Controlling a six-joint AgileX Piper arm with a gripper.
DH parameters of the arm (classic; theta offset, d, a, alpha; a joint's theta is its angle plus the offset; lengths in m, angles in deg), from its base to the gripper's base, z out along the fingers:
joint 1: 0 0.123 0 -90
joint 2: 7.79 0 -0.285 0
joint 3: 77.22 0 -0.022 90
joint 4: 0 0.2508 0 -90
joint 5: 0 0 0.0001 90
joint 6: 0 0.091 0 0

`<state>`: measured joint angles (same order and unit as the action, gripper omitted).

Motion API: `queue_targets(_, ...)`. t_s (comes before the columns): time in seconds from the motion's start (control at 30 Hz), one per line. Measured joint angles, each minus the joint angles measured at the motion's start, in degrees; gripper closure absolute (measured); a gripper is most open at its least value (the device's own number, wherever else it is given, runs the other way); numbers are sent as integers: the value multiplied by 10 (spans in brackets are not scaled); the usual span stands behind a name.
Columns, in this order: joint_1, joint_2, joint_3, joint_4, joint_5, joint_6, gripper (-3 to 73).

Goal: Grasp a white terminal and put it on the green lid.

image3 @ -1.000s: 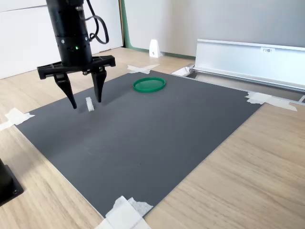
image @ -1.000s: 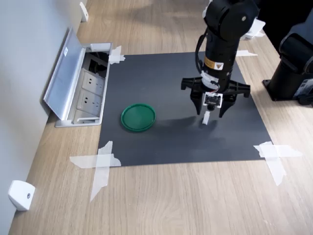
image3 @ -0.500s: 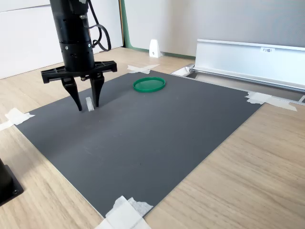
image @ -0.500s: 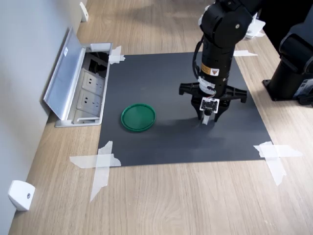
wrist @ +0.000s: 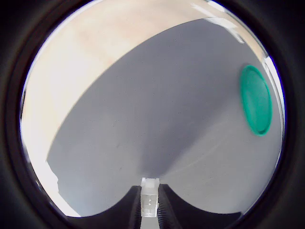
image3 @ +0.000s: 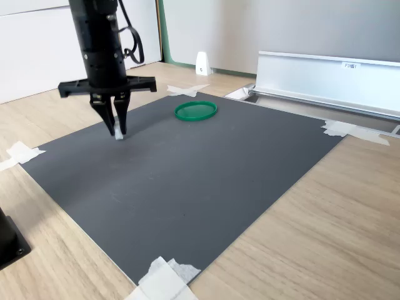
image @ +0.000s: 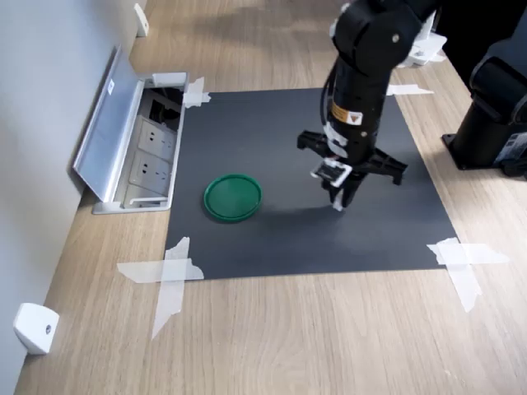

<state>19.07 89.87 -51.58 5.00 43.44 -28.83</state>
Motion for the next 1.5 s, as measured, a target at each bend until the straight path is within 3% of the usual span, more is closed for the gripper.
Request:
queue_targets(0.27, -53, 36, -134, -19, 57, 99, 608)
queue_targets(0.5, -108, 121, -235, -22, 90, 122, 608)
queue_targets(0.77, -112, 214, -317, 4, 102, 143, 608)
queue_targets(1.07, -112, 235, -324, 5, 100, 140, 596)
queue_targets(1.2, -112, 235, -324, 6, 99, 131, 524)
queue_targets(1.43, -112, 235, -324, 9, 80, 138, 233)
queue_targets(1.5, -112, 234, -324, 4, 74, 148, 180)
